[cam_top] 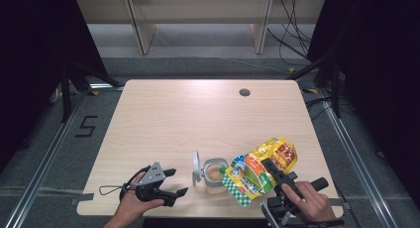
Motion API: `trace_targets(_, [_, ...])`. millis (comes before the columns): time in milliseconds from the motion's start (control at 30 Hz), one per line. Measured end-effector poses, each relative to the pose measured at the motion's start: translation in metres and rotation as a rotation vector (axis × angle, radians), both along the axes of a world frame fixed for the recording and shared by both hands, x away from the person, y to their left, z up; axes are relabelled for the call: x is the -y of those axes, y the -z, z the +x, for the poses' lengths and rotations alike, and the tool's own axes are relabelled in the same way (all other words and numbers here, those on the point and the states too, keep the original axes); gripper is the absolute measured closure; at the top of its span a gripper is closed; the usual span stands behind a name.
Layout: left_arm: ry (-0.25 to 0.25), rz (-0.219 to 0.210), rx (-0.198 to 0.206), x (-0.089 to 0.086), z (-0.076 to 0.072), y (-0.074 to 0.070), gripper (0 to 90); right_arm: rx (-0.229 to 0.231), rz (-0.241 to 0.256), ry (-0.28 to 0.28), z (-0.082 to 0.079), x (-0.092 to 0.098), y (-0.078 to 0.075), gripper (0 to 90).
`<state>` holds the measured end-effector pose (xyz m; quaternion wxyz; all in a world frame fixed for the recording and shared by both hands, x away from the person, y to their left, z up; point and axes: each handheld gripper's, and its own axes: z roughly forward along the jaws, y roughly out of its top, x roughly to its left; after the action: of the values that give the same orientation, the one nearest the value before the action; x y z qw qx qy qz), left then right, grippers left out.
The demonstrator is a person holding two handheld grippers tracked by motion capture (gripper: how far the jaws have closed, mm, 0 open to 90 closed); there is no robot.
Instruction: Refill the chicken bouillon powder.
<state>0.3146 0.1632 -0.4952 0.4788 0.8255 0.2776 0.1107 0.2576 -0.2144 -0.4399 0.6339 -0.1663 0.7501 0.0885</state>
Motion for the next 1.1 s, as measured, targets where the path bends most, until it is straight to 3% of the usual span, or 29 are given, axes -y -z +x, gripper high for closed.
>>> trace_targets(67, [-0.004,-0.008,0.006,0.0004,-0.0001,0.0004,21.9,0.010,-0.014,-0.012,0.0004,-0.0008,-0.0007,67.9])
trace_targets(200, [-0.004,-0.008,0.006,0.0004,-0.0001,0.0005,21.9,0.001,0.004,-0.005,-0.0001,-0.0009,0.0013,67.9])
trace_targets(267, [-0.003,0.003,0.002,0.0000,-0.0002,-0.0001,21.9,0.018,-0.018,-0.022,0.0006,-0.0013,-0.0002,67.9])
trace_targets(400, [-0.004,-0.008,0.005,0.0003,-0.0001,0.0004,21.9,0.012,0.003,-0.017,0.0005,-0.0001,-0.0015,67.9])
trace_targets(433, [-0.004,-0.008,0.005,0.0003,0.0000,0.0004,21.9,-0.013,0.036,-0.004,0.0006,0.0010,0.0012,67.9])
trace_targets(533, [-0.014,-0.005,-0.010,0.0007,-0.0012,0.0001,21.9,-0.008,0.024,-0.002,0.0007,0.0010,0.0015,67.9])
trace_targets(567, [-0.013,-0.005,-0.009,0.0008,-0.0012,0.0001,21.9,0.014,-0.008,-0.021,0.0013,0.0001,-0.0009,68.0])
trace_targets(633, [-0.014,-0.005,-0.009,0.0008,-0.0011,0.0002,21.9,-0.013,0.027,-0.001,0.0007,0.0007,0.0031,68.0])
trace_targets(667, [-0.008,-0.008,-0.016,0.0006,-0.0009,0.0003,21.9,-0.005,0.007,-0.014,0.0015,0.0001,0.0017,67.9])
trace_targets(733, [-0.004,0.002,0.001,0.0001,-0.0003,-0.0002,21.9,-0.004,0.015,-0.031,0.0031,0.0002,0.0012,67.9])
trace_targets(767, [-0.014,-0.005,-0.010,0.0006,-0.0011,0.0001,21.9,-0.035,0.051,-0.005,0.0023,0.0012,0.0033,67.9])
trace_targets(833, [-0.013,-0.005,-0.009,0.0006,-0.0011,0.0001,21.9,-0.032,0.043,-0.027,0.0046,0.0015,0.0015,67.9])
trace_targets(867, [-0.013,-0.005,-0.009,0.0007,-0.0011,0.0001,21.9,-0.063,0.078,-0.008,0.0045,0.0024,0.0043,67.9])
trace_targets(900, [-0.013,-0.005,-0.009,0.0006,-0.0010,0.0001,21.9,-0.048,0.071,-0.030,0.0058,0.0026,0.0024,68.0])
trace_targets(967, [-0.013,-0.005,-0.010,0.0006,-0.0010,0.0000,21.9,-0.066,0.087,-0.024,0.0055,0.0041,0.0015,68.0])
trace_targets(1033, [-0.010,-0.011,-0.015,0.0007,-0.0010,0.0000,21.9,-0.100,0.132,-0.045,0.0079,0.0054,0.0041,68.0])
trace_targets(1067, [-0.011,-0.009,-0.015,0.0006,-0.0011,-0.0002,21.9,-0.132,0.176,-0.030,0.0073,0.0068,0.0071,68.0])
trace_targets(1100, [-0.015,-0.002,-0.011,0.0004,-0.0014,-0.0007,21.9,-0.131,0.163,-0.040,0.0081,0.0073,0.0051,68.0])
